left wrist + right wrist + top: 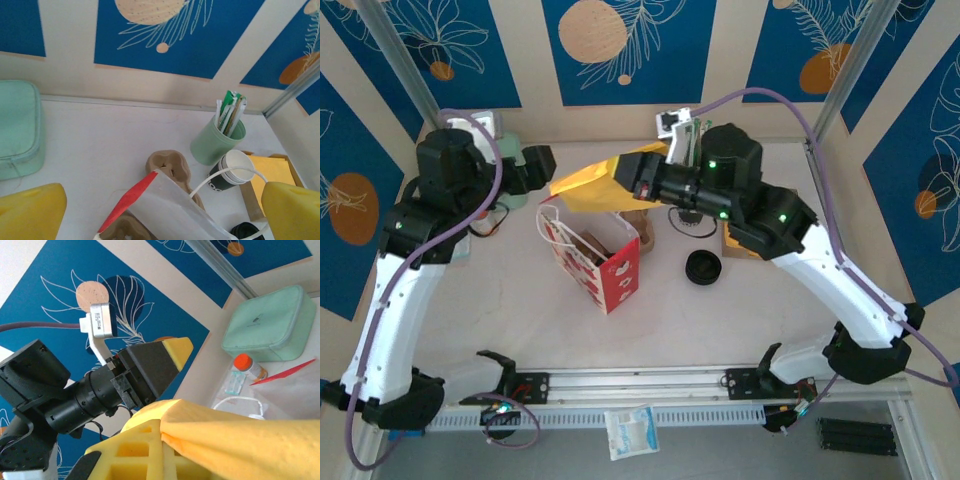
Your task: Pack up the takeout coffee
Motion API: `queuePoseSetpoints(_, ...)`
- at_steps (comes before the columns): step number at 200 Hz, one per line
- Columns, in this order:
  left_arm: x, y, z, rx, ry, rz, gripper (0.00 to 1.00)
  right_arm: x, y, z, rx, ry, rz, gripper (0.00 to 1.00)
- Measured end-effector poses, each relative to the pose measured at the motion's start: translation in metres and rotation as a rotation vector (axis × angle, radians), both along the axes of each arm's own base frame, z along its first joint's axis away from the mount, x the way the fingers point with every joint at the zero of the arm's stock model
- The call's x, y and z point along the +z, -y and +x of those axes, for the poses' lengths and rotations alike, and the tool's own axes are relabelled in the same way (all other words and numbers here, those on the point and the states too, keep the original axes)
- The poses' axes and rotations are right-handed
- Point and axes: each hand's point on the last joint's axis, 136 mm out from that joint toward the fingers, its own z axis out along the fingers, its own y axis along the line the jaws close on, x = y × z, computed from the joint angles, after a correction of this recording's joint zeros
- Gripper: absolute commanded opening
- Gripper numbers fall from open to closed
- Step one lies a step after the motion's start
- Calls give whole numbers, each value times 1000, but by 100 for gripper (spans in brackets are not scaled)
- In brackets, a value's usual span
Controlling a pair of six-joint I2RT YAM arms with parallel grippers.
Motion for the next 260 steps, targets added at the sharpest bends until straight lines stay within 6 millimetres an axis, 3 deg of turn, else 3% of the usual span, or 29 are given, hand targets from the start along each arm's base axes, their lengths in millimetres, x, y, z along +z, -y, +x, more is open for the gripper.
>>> queuePoseSetpoints(42,4,-15,-12,33,23,-8,99,-9,-30,3,-13,-12,9,0)
queuePoseSetpoints(87,3,-21,-16,46,28,-10,100,-19,-46,12,-66,-33,27,0)
queuePoseSetpoints(174,-9,-21,-25,26,11,-14,99,-50,-44,30,-218,-53,-3,0)
queuePoseSetpoints(260,-27,1,-42,-117,-58,-33,94,-37,-25,32,-292,-21,23,0)
